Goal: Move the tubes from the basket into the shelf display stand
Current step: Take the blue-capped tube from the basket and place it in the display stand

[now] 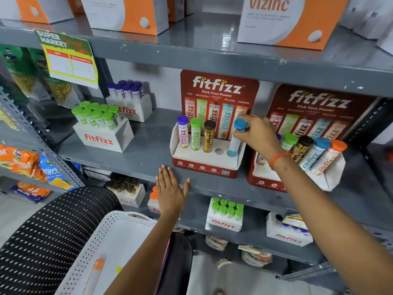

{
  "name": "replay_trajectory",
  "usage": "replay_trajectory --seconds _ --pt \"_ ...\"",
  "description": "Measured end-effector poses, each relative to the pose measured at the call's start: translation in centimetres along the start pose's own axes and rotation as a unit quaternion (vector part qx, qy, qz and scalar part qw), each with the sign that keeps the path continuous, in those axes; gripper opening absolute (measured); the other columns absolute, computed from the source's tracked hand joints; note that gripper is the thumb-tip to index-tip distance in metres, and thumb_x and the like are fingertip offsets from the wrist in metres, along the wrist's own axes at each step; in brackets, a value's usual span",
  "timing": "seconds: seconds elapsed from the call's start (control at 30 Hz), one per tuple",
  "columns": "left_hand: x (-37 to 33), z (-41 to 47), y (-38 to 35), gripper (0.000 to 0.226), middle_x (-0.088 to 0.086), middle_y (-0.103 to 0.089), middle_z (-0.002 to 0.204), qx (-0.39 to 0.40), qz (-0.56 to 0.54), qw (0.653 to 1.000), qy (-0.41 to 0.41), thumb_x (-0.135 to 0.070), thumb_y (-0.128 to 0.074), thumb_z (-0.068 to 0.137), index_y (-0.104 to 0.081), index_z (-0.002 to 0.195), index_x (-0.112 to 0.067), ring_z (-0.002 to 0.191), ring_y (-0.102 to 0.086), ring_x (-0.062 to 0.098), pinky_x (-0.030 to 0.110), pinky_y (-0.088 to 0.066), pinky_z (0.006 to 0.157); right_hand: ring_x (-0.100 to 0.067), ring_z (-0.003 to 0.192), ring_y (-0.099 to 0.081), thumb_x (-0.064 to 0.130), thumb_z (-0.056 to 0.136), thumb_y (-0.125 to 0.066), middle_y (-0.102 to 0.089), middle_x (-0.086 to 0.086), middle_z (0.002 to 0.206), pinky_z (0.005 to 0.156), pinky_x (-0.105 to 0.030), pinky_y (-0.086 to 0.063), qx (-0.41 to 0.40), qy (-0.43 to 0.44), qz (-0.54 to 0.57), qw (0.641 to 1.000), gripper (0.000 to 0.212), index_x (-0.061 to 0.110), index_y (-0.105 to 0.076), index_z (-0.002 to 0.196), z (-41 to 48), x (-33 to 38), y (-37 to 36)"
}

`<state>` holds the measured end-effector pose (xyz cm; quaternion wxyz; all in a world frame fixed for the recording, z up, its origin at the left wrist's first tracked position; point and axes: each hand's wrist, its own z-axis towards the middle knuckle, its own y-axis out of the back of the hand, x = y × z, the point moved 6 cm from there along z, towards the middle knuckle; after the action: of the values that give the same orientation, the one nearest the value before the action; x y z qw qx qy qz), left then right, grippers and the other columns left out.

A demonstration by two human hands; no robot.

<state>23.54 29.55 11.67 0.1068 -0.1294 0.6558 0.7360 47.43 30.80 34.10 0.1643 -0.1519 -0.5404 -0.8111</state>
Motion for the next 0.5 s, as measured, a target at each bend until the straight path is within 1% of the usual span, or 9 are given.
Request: replay_trajectory --seconds 0.17,0.27,0.37,0.5 --pt "0.0 0.1 -0.1 0.094 0.01 0.006 0.159 -0.004 0.006 1.0 -0.003 -0.073 0.012 0.078 0.006 0.148 -0.01 0.146 0.009 0.024 0.035 0.012 0.115 -0.03 0.095 -0.062 0.019 0.075 -0.071 -0.067 -0.016 0.107 0.085 -0.035 -0.051 -0.015 0.001 -0.002 1.0 0.035 0.008 -0.064 0.108 0.1 0.3 0.1" --pt "0.1 0.1 -0.2 0.094 0.01 0.004 0.16 -0.006 0.006 1.0 -0.003 -0.072 0.012 0.079 0.005 0.148 -0.009 0.146 0.007 0.024 0.035 0.012 0.115 -0.03 0.098 -0.062 0.018 0.075 -0.071 -0.067 -0.016 0.112 0.088 -0.036 -0.051 -0.024 0.0 0.013 1.0 0.038 0.008 -0.063 0.111 0.3 0.9 -0.3" --pt "0.1 0.1 -0.2 0.092 0.01 0.004 0.16 -0.006 0.004 1.0 -0.002 -0.072 0.009 0.08 0.005 0.148 -0.01 0.146 0.007 0.024 0.035 0.012 0.115 -0.033 0.097 -0.061 0.017 0.077 -0.068 -0.066 -0.018 0.111 0.088 -0.04 -0.053 -0.008 0.007 0.018 1.0 0.039 0.007 -0.061 0.114 0.4 1.7 -1.4" --pt "0.0 0.1 0.0 0.091 0.01 0.004 0.16 -0.004 0.0 1.0 -0.003 -0.071 0.008 0.081 0.005 0.148 -0.01 0.146 0.007 0.025 0.035 0.011 0.116 -0.032 0.104 -0.06 0.02 0.08 -0.065 -0.063 -0.018 0.117 0.093 -0.041 -0.052 0.007 -0.004 0.011 1.0 0.044 0.007 -0.058 0.122 1.0 1.8 -2.2"
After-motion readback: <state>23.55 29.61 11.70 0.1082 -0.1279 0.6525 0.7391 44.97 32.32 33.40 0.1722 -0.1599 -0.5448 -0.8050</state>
